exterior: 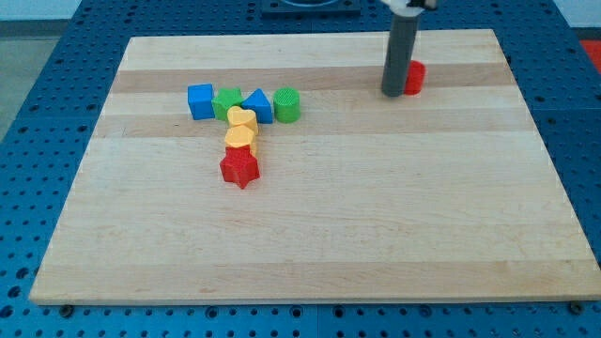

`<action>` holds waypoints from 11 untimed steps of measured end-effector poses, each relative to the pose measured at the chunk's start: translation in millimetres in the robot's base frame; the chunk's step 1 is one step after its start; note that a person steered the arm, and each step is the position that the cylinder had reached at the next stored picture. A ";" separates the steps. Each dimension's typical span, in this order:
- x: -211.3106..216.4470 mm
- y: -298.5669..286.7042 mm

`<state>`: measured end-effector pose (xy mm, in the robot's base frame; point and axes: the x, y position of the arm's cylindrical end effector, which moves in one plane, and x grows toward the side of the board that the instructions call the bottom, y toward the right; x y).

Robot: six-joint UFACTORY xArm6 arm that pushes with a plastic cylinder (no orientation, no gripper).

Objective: Push the red circle a bit up

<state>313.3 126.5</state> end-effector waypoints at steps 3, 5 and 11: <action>-28.9 39.2; -15.9 71.2; -41.3 48.1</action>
